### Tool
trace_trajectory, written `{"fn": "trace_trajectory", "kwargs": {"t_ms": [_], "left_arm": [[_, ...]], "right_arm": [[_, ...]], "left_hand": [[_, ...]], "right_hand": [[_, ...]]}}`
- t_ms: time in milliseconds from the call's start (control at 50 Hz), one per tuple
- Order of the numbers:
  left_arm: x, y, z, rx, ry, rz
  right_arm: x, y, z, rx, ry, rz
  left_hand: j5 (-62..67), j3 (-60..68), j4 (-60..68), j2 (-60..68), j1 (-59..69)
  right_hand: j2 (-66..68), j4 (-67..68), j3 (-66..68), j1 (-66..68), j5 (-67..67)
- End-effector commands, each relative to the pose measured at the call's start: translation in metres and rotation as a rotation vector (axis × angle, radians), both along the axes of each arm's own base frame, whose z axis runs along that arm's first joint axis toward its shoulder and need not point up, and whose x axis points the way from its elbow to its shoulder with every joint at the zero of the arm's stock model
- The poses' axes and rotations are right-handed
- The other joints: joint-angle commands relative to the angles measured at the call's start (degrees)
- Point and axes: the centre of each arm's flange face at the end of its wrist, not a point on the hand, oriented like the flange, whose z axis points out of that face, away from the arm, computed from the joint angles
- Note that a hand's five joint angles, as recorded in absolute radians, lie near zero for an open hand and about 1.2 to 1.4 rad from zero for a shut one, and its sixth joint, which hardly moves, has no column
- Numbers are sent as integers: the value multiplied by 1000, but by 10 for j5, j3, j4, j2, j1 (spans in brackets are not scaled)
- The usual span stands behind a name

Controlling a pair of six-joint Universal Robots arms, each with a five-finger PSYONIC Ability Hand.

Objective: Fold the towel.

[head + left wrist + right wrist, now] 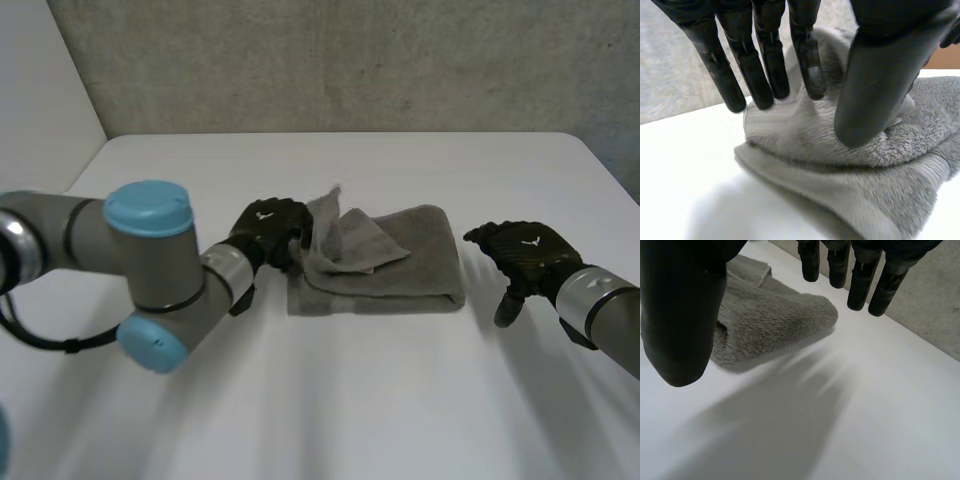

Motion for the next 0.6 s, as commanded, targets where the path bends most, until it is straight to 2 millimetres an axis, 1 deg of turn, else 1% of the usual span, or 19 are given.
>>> {"fn": "trace_trajectory", "kwargs": {"t_ms": [20,40,60,120,180,220,260,280,320,340,380,400,420,440,480,500,540,560,600], "left_arm": [[20,20,-8,93,59,47],[20,20,-8,93,59,47],[23,22,-12,113,64,52],[25,23,-15,124,61,58],[31,20,-16,126,61,75],[32,19,-14,121,65,78],[29,20,-5,96,81,60],[29,20,-5,96,81,60],[22,22,6,60,102,28],[22,22,6,60,102,28],[9,28,22,16,136,-45],[9,28,22,15,136,-45],[1,32,28,-8,148,-90],[1,32,28,-8,148,-91],[-13,39,35,-45,158,-170],[-13,39,35,-46,158,-170],[-23,42,37,-93,133,-251],[-23,42,37,-94,133,-251],[-30,43,24,-128,60,-318]], "right_arm": [[13,10,0,1,0,45],[13,10,0,1,0,45],[16,12,-1,2,1,56],[25,18,-1,2,1,85],[31,24,0,-1,0,110],[35,26,0,-7,-1,124],[41,30,1,-22,-2,142],[41,30,1,-22,-2,142],[44,31,1,-31,-4,148],[44,31,1,-31,-4,148],[45,32,1,-32,-4,150],[45,32,1,-32,-4,150],[45,32,0,-31,-3,151],[45,32,0,-31,-3,151],[45,33,0,-28,-3,151],[45,33,0,-28,-3,151],[43,32,-2,-23,-2,144],[43,32,-2,-23,-2,144],[41,31,-2,-22,-1,138]], "left_hand": [[-149,-157,-154,-153,-151],[-150,-157,-154,-153,-151],[-186,-194,-191,-190,-188],[-188,-196,-193,-192,-190],[-187,-194,-191,-190,-188],[-185,-192,-190,-188,-187],[-180,-187,-185,-183,-182],[-180,-187,-185,-183,-182],[-177,-184,-181,-180,-178],[-177,-184,-181,-180,-178],[-175,-182,-180,-178,-177],[-175,-182,-180,-178,-177],[-177,-184,-181,-180,-178],[-177,-184,-181,-180,-178],[-175,-182,-180,-178,-177],[-175,-182,-180,-178,-177],[-177,-184,-181,-180,-178],[-177,-184,-181,-180,-178],[-172,-179,-176,-175,-173]], "right_hand": [[-33,-39,-36,-25,-30],[-33,-39,-36,-25,-30],[-33,-39,-36,-25,-30],[-33,-39,-36,-25,-30],[-33,-39,-36,-25,-30],[-33,-39,-36,-25,-30],[-33,-39,-36,-25,-30],[-33,-39,-36,-25,-30],[-33,-39,-36,-25,-30],[-33,-39,-36,-25,-30],[-33,-39,-36,-25,-30],[-33,-39,-36,-25,-30],[-33,-39,-36,-25,-30],[-33,-39,-36,-25,-30],[-33,-39,-36,-25,-30],[-33,-39,-36,-25,-30],[-33,-39,-36,-25,-30],[-33,-39,-36,-25,-30],[-33,-39,-36,-25,-30]]}}
